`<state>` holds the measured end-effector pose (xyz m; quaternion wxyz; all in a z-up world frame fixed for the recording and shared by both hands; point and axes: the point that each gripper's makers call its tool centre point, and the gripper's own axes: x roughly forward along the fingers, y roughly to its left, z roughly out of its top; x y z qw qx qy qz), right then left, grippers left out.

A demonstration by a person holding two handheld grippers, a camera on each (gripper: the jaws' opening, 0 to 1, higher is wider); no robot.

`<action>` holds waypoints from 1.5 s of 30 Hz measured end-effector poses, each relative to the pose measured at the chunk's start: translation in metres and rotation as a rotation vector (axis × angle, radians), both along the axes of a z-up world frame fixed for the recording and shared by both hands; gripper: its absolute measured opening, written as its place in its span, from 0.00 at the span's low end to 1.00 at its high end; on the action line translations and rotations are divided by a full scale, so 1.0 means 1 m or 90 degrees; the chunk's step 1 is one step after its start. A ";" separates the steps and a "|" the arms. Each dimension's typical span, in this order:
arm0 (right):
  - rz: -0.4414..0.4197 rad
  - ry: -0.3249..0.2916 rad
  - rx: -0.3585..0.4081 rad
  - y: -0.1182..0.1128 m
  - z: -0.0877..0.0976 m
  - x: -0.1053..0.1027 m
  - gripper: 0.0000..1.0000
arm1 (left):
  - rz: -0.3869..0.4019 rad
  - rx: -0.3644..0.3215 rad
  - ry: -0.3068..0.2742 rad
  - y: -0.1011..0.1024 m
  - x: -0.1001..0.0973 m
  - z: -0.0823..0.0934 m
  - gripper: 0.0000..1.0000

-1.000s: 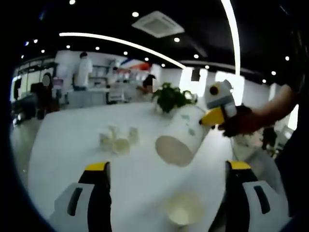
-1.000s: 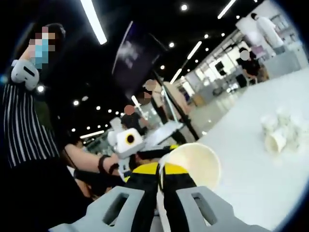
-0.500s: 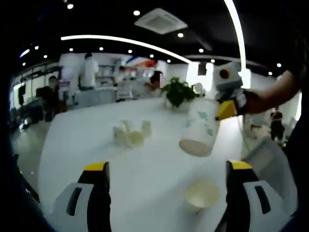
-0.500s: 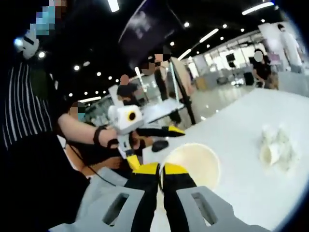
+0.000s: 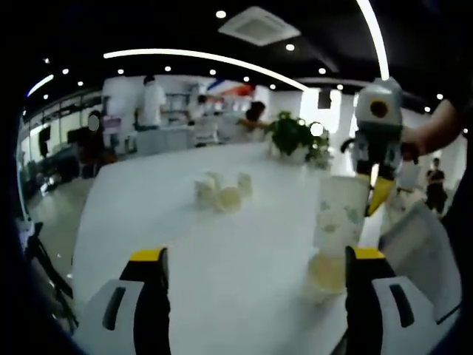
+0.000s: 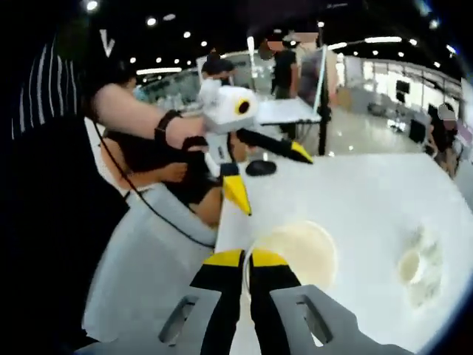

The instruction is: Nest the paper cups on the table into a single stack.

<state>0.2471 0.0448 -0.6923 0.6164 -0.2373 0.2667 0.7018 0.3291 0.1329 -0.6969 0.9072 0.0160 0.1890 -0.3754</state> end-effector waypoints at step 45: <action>0.114 -0.074 -0.171 0.008 -0.064 -0.014 0.12 | 0.026 -0.021 0.041 0.003 -0.013 -0.018 0.91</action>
